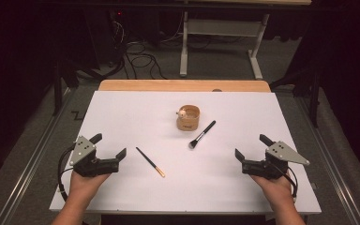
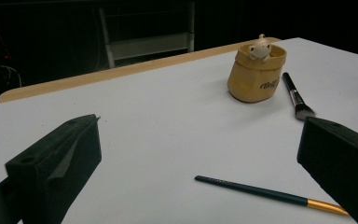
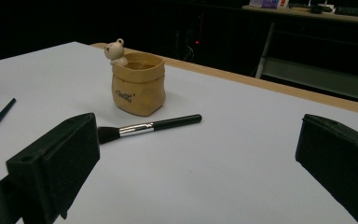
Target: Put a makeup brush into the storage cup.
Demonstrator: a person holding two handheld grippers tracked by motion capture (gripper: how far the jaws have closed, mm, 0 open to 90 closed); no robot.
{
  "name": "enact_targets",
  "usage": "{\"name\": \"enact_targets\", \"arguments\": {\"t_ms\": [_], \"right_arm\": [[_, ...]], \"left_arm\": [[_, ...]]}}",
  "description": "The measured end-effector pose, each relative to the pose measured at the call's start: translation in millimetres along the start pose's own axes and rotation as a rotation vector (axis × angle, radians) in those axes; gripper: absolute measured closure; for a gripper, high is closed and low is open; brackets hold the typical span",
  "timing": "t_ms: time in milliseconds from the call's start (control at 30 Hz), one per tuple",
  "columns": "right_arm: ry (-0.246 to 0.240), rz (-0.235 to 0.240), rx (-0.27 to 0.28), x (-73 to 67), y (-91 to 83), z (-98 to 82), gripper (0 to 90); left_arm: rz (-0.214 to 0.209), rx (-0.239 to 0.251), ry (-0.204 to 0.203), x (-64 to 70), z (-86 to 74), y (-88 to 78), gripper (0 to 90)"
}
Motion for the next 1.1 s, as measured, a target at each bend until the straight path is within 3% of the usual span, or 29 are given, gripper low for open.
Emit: {"name": "enact_targets", "arguments": {"t_ms": [1100], "right_arm": [[0.021, -0.001, -0.002, 3.3, -0.3, -1.4, 0.4]], "left_arm": [[-0.006, -0.002, 0.002, 1.3, -0.1, 0.2, 0.4]]}}
Point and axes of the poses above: each handheld gripper's, and its own axes: y roughly forward along the jaws, z roughly out of its top, x roughly to its right, the point moved 9 cm from there along y, roughly forward along the jaws, and after that the axes turned 9 degrees about y, right-handed, at the moved point
